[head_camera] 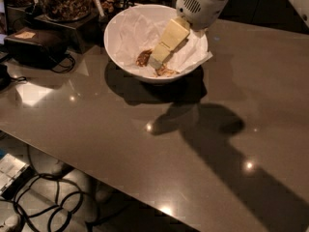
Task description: Pick banana from white bowl
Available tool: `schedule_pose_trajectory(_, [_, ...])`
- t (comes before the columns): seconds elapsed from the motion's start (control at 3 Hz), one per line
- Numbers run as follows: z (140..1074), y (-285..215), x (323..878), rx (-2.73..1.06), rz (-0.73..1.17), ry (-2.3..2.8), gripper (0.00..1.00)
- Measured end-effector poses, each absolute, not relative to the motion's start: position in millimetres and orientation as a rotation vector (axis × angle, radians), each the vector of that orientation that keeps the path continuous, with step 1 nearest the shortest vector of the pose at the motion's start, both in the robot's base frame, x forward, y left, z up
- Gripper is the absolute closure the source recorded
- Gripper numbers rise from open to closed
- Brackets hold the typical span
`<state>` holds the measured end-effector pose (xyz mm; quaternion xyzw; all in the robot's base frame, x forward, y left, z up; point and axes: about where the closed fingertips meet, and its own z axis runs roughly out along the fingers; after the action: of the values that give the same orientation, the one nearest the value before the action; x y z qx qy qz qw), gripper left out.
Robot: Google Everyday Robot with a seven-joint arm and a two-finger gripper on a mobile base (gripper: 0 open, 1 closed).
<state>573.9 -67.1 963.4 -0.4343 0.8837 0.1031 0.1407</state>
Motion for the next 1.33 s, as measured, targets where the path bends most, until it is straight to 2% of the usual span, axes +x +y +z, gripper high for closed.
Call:
schedule_pose_trajectory(0.33, [959.6,-31.0,588.3,-1.292,0.262,2.551,0.0])
schedule_pose_trajectory(1.33, [950.1,-11.1,620.4,-1.2,0.353,2.556,0.0])
